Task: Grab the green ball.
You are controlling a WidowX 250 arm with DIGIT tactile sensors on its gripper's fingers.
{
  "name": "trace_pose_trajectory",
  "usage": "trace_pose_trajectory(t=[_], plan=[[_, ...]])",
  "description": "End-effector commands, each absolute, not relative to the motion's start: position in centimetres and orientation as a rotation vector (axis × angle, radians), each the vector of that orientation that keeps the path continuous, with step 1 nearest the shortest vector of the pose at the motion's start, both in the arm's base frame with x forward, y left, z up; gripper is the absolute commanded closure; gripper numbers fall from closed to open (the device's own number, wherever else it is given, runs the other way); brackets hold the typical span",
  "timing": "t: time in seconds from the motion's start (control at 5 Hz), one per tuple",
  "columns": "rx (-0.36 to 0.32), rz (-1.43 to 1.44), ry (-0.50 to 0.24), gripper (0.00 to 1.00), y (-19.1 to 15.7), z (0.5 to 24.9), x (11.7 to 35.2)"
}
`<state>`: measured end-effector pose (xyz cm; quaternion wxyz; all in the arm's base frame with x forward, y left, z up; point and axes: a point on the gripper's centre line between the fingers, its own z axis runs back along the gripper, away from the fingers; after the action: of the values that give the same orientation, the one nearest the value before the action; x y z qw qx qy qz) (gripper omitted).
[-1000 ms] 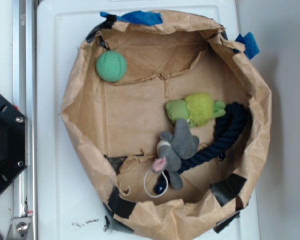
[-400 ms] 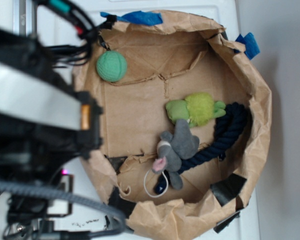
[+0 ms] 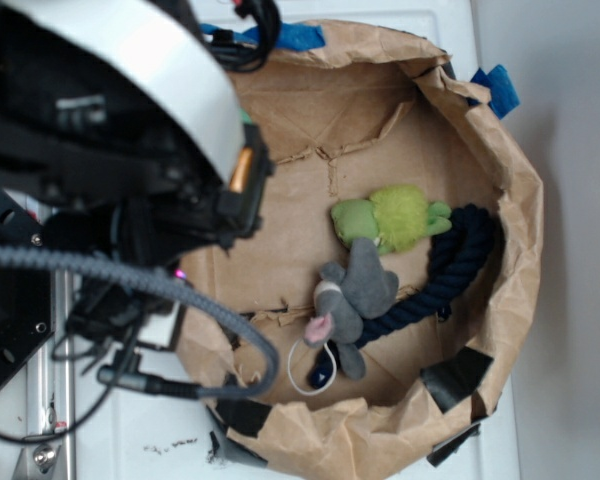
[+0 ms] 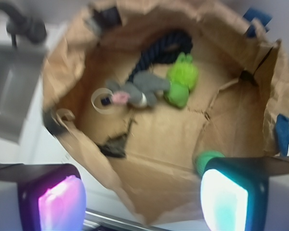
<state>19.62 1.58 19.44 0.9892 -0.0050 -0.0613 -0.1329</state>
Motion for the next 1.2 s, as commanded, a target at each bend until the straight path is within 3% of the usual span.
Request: trace_pose_trajectory(t=[0.0, 0.2, 0.6, 1.0], plan=[[0.068, -0.170, -0.132, 0.00, 5.3, 19.2, 20.4], [0.105, -0.153, -0.131, 0.00, 6.1, 18.2, 21.5], [0.085, -0.201, -0.087, 0.00, 4.9, 15.4, 23.0], [0.093, -0.129, -0.103, 0.00, 5.0, 14.8, 22.8]])
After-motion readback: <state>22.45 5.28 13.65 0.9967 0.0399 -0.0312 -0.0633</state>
